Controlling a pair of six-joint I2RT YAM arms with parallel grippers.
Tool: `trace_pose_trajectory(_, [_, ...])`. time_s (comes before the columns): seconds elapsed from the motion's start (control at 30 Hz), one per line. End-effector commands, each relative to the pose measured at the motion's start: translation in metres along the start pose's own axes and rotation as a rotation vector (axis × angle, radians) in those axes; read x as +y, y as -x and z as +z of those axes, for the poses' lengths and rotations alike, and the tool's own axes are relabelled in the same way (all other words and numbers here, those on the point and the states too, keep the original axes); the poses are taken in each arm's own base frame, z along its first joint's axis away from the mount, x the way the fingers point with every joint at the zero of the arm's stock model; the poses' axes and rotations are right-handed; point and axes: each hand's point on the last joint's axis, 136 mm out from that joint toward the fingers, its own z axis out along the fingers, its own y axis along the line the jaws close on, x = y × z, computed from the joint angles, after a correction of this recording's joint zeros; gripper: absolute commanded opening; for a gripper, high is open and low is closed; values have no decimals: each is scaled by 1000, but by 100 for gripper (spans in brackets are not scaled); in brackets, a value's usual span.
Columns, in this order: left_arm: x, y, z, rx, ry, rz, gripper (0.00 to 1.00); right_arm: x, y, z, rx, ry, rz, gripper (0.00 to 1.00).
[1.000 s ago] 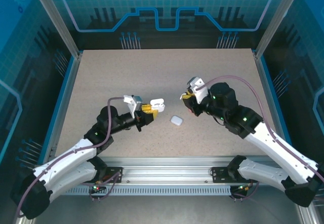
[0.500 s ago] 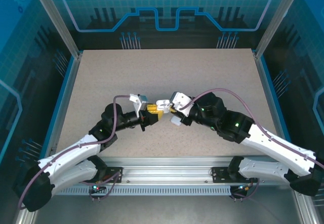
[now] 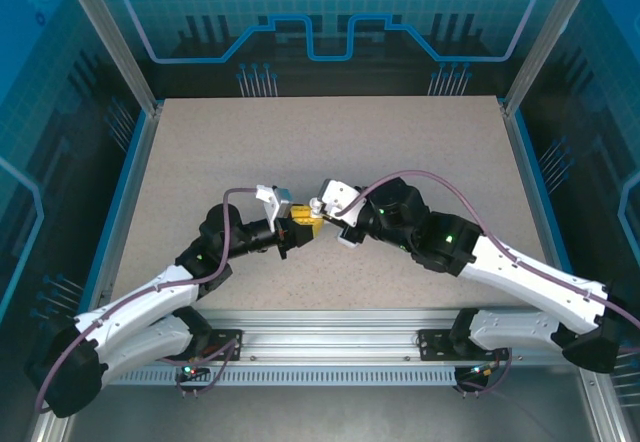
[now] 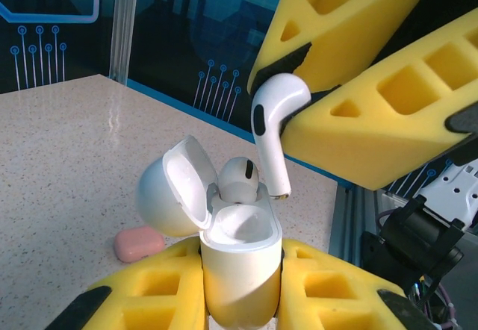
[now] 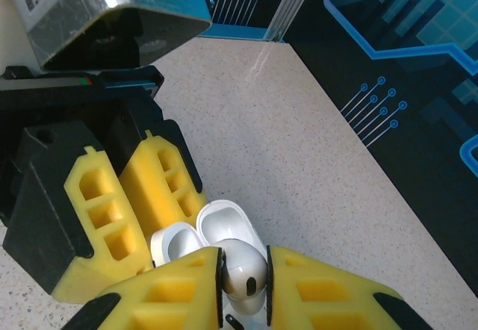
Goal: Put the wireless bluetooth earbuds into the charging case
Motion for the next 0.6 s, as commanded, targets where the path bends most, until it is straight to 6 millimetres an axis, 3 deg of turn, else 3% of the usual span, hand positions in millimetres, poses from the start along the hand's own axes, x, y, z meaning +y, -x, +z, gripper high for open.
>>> trace_pose_trajectory(0.0, [-12, 22, 1, -49, -45, 65, 0, -3, 19, -1, -42, -13, -17, 21])
trace_pose_trajectory(0.57, [-12, 23, 0, -53, -38, 73, 0, 6, 4, 11, 37, -6, -57, 20])
